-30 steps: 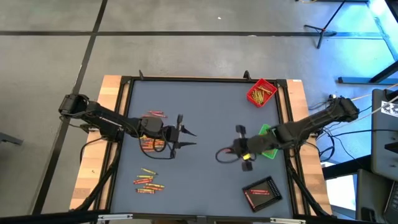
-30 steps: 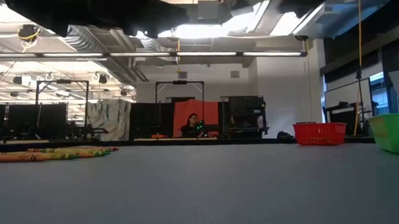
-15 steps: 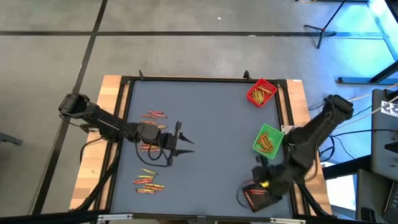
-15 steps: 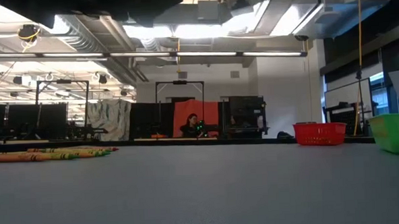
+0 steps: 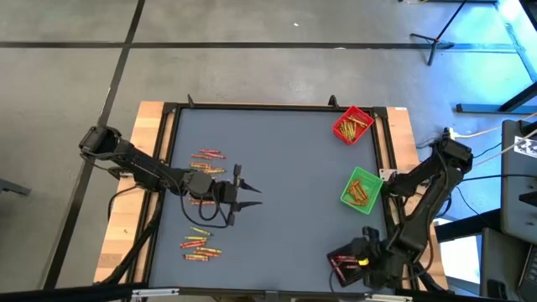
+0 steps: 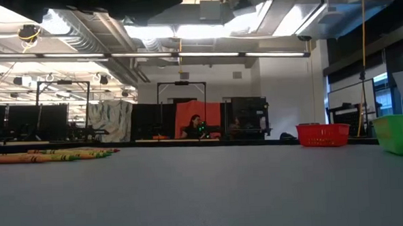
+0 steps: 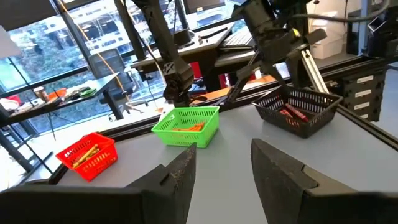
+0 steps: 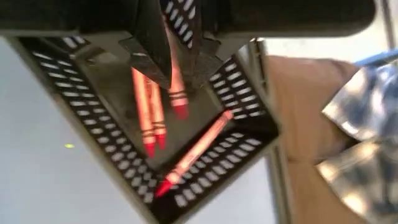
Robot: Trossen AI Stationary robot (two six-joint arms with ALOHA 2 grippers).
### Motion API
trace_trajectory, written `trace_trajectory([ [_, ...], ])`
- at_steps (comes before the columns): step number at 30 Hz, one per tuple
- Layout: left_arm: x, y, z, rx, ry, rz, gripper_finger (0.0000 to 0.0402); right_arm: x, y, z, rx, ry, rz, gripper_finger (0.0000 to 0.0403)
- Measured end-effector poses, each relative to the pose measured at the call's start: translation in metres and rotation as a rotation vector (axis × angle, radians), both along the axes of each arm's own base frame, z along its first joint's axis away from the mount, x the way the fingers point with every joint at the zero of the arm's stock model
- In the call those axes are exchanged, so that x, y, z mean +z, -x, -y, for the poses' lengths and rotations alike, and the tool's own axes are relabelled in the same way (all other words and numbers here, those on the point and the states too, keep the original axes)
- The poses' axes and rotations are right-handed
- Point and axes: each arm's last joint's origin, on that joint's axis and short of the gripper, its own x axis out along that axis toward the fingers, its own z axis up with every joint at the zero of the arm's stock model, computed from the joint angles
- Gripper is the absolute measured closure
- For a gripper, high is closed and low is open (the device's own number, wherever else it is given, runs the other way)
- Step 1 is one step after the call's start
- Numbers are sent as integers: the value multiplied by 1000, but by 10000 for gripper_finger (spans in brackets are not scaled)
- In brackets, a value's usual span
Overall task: Sort crayons
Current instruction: Put the red crayon into the black bin
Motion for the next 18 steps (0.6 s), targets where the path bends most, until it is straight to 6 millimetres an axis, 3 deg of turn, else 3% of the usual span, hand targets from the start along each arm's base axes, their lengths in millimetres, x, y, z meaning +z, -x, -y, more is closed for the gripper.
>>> trace_trajectory([
  [4, 0, 0, 0, 2, 20, -1, 264, 1, -4, 3, -29, 3, 16, 331],
  [8, 0, 0, 0, 4, 26, -1, 264, 5, -14, 10, -33, 0, 37, 289],
  [14, -2, 0, -2, 61, 57, -19, 264, 10, -41, 34, 46, 46, 74, 210],
  [18, -4, 0, -7, 173, 40, -36, 264, 10, -64, 55, 118, 192, 166, 185],
])
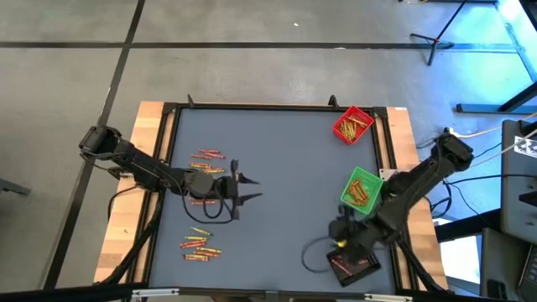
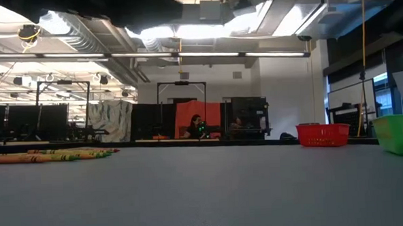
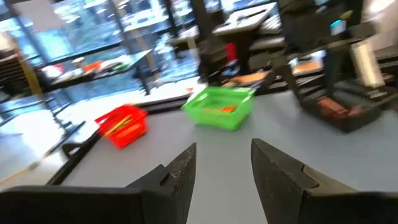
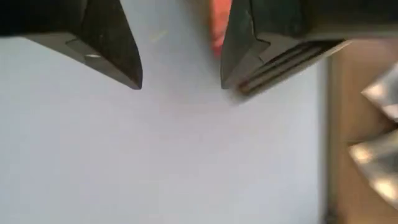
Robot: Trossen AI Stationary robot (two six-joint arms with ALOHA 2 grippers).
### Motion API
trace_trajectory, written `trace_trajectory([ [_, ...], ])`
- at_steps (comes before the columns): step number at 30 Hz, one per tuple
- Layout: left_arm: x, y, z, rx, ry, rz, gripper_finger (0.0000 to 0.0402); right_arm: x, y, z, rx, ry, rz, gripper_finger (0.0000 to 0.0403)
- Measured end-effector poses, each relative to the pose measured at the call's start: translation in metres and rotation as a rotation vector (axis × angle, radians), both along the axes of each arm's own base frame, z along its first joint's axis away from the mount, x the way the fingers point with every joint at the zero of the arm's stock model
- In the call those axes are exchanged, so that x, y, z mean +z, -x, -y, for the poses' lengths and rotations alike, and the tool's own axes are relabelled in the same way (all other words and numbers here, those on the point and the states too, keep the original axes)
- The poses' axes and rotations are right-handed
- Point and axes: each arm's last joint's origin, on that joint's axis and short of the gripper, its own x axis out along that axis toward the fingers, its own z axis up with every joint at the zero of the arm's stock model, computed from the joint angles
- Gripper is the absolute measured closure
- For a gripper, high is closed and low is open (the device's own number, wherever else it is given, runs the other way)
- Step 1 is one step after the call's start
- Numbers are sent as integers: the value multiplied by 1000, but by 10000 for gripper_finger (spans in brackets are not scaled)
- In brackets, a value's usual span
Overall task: Sort crayons
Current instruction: Put the red crayon into the black bin
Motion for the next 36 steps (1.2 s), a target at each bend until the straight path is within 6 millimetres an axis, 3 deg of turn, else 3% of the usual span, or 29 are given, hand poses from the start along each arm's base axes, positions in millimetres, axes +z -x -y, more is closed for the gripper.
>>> trace_trajectory([
  [7, -11, -2, -21, 127, -4, -106, 264, 4, -39, 49, -54, 311, 160, 191],
  [15, -29, 1, -69, 272, 1, -314, 264, 15, -76, 103, -138, 541, 295, 197],
  [20, -34, 5, -101, 314, 76, -480, 264, 22, -91, 139, -211, 593, 341, 198],
  [27, -12, 15, -148, 431, 173, -757, 264, 32, -103, 183, -358, 601, 427, 198],
  [32, -1, 31, -179, 513, 172, -882, 264, 29, -109, 201, -362, 497, 452, 198],
  [36, -6, 50, -197, 478, 219, -1001, 264, 23, -117, 207, -334, 449, 475, 198],
])
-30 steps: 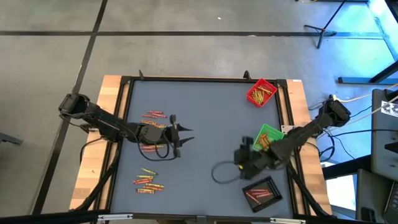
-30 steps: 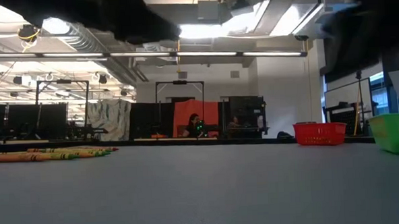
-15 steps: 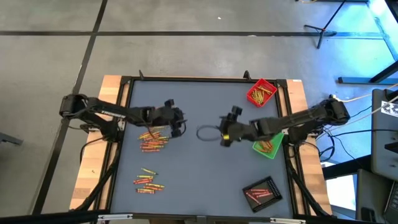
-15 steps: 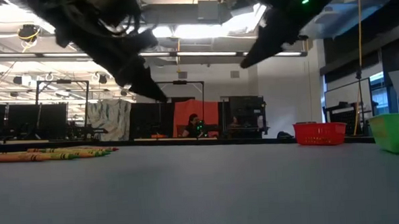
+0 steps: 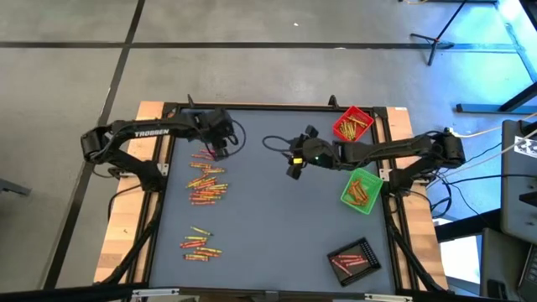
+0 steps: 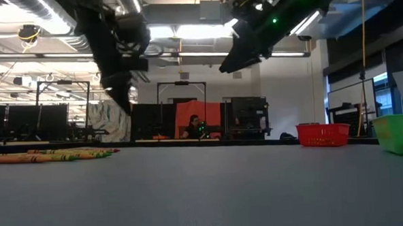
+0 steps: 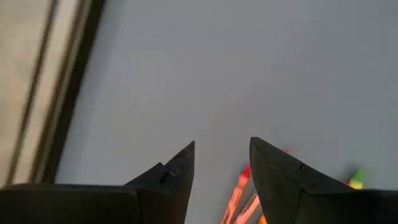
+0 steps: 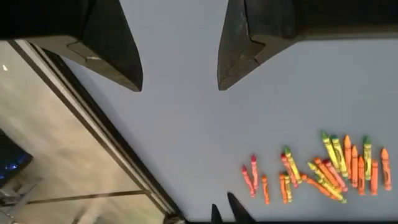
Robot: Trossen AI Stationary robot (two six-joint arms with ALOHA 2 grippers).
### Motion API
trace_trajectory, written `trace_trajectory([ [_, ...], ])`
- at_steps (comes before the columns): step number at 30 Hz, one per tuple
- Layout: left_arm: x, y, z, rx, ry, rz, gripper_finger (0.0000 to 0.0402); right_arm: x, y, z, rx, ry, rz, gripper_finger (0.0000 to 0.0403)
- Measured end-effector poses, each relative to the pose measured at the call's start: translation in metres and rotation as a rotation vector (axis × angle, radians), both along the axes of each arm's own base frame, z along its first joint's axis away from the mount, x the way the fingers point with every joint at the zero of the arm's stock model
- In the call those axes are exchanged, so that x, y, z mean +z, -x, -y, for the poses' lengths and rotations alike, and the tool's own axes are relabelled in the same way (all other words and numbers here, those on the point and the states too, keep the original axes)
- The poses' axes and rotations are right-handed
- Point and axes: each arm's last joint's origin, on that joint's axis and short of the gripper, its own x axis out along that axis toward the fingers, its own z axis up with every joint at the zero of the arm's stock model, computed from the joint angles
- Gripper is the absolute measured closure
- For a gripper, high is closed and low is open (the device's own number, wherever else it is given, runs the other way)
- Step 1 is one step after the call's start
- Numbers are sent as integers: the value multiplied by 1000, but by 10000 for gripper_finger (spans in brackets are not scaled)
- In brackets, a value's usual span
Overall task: Sort crayons
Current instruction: Put the red crayon into the black bin
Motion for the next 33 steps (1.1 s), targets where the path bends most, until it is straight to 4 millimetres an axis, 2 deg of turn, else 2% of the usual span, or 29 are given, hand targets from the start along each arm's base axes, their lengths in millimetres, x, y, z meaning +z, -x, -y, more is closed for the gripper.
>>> trace_trajectory([
  [3, -5, 12, -11, 1, 79, -48, 264, -6, -5, -1, 28, 11, -12, 198],
  [8, -17, 20, -22, 6, 150, -110, 264, -10, -7, -1, 40, 27, -28, 198],
  [21, -65, 10, -31, -71, 265, -286, 264, -10, -7, -1, 39, 25, -28, 198],
  [29, -74, 6, -33, -96, 271, -304, 265, -10, -7, -1, 38, 24, -33, 198],
  [33, -75, 6, -33, -100, 271, -302, 279, -10, -7, -1, 38, 24, -33, 198],
])
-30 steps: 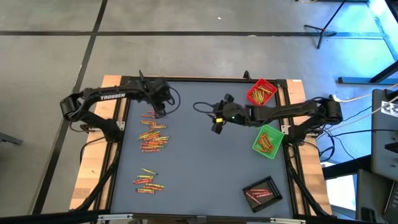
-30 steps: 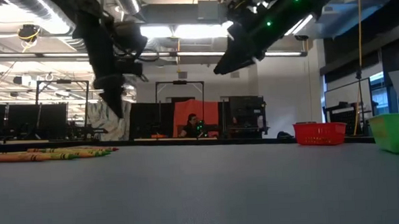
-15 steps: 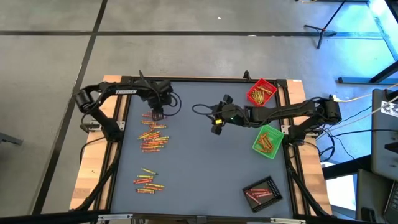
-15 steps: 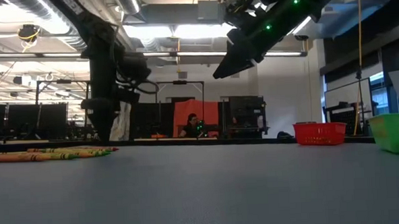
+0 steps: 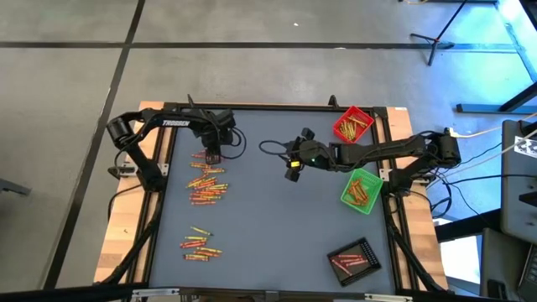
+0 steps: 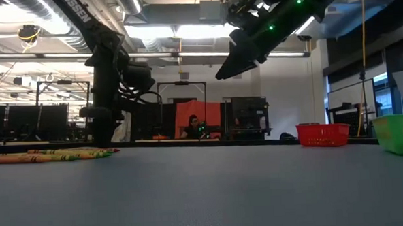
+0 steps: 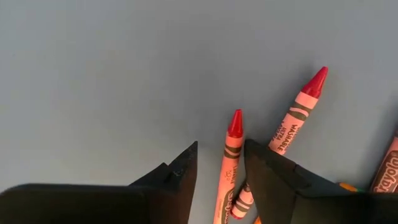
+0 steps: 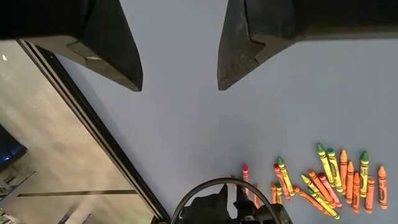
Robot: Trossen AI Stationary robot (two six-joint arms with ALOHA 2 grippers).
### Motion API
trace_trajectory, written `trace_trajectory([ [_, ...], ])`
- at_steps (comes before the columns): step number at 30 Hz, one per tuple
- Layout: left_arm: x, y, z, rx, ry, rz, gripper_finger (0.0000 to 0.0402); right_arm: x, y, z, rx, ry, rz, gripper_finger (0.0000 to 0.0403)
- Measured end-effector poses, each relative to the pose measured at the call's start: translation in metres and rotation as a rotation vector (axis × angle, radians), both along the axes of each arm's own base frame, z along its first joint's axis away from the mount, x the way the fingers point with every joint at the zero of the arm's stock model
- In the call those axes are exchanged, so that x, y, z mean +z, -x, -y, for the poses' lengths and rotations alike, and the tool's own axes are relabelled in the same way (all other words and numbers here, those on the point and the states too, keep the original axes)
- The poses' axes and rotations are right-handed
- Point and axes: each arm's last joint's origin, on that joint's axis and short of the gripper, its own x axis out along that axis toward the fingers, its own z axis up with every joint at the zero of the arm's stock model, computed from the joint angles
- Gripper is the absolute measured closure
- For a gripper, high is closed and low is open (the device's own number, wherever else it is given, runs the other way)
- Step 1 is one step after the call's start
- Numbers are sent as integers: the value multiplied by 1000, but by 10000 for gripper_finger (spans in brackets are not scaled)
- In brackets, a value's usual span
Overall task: Sort crayons
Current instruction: Put the red crayon into the black bin
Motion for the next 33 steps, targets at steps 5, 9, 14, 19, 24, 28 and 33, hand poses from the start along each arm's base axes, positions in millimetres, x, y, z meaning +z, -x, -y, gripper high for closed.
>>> trace_trajectory([
  [5, 0, 1, -1, -14, 9, 6, 323, 0, 0, 0, 0, 0, 0, 198],
  [9, -1, 1, -2, -38, 5, 7, 359, 0, 0, 0, 0, 0, 0, 198],
  [14, -1, 1, -2, -52, -5, 1, 393, 0, 0, 0, 0, 0, 1, 198],
  [19, -1, 1, -2, -67, -21, -8, 396, 0, 0, 0, -2, -3, 4, 198],
  [24, 3, -1, 0, -78, -53, -13, 397, 2, -1, 0, -18, -25, 38, 198],
  [28, 18, -7, 6, -104, -166, 31, 397, 2, -1, 0, -17, -25, 37, 198],
  [33, 48, -12, 23, -144, -302, 124, 396, 3, -6, -1, 6, -45, 87, 198],
])
